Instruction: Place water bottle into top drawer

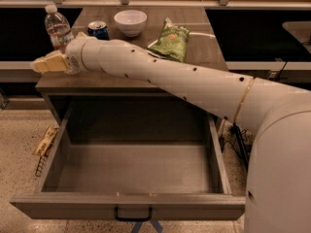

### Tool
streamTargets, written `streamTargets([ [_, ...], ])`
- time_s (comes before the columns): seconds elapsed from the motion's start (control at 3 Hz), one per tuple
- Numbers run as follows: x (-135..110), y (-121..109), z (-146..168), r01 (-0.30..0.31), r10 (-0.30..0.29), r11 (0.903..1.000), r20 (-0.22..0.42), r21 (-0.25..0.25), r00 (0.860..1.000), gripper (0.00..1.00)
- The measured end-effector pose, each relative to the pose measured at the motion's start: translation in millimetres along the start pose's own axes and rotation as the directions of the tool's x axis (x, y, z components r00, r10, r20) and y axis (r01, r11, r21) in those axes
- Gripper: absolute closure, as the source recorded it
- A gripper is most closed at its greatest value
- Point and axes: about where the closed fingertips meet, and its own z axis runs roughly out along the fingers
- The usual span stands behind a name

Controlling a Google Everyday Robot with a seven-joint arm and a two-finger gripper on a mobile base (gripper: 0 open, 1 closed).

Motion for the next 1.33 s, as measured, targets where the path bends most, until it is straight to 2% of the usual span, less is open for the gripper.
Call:
streamTargets([
  [0.33,-2,-1,6,0.000,0.000,1.0000,0.009,-0.007,1.000,0.18],
  [0.67,-3,4,10,-0.001,0.002,0.9997,0.013,-0.025,1.000,0.42],
  [1.0,-4,4,3,-0.026,0.026,0.9993,0.014,-0.026,1.000,0.65],
  [1.33,2,1,-25,-0.085,0.085,0.9957,0.019,-0.038,0.996,0.88],
])
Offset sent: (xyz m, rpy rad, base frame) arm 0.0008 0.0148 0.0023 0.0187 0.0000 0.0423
